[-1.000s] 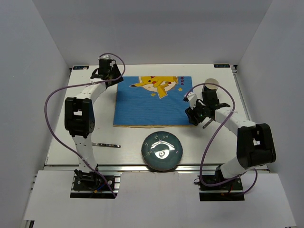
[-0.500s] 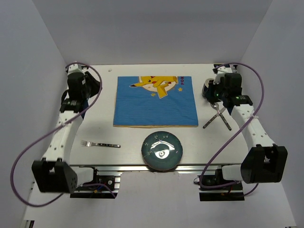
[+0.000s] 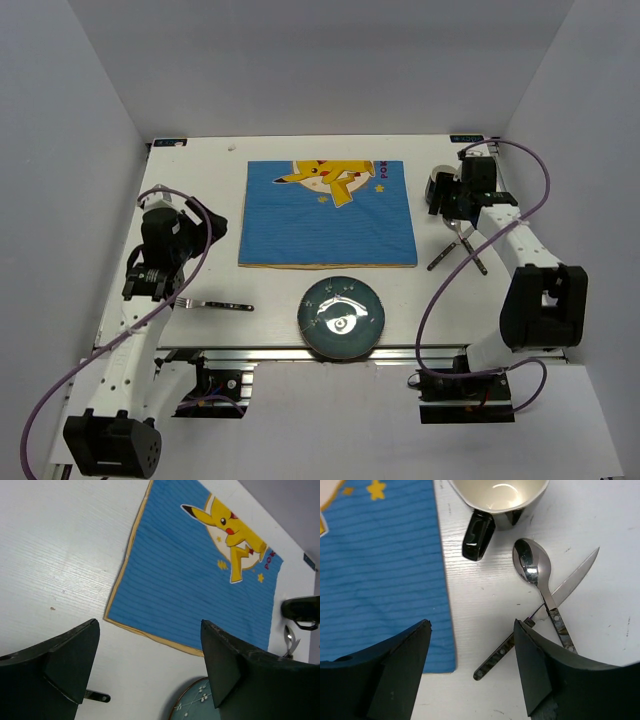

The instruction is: Set the dinner table for one person

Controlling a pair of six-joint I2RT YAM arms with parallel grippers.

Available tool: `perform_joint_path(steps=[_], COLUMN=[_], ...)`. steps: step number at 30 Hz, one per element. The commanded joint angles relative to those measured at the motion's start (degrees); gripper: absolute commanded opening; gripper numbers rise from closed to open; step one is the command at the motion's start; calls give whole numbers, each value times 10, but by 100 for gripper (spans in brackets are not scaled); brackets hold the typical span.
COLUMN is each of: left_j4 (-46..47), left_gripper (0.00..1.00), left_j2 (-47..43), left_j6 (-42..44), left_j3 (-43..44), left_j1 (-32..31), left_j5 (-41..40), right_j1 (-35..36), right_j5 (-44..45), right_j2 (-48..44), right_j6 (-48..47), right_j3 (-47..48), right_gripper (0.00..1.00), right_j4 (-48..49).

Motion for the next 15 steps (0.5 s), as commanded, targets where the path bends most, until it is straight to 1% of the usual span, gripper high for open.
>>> perform_joint_path(steps=[1,5,13,15], left_j4=[2,-3,-3,-8], left_gripper=[91,92,93,95], left_j2=[-22,-14,-7,-4], left_j6=[-13,-12,-16,-15], left_j3=[12,19,16,20], left_j1=[0,0,0,0], left_j5=[2,4,4,2], right_j1=[-2,-3,-3,-3], right_j5=[38,36,54,69], right_j2=[39,92,201,227], right_j6=[28,40,51,57], right_j3=[46,80,157,177], right_gripper=[71,69,68,65], right_j4=[28,43,67,70])
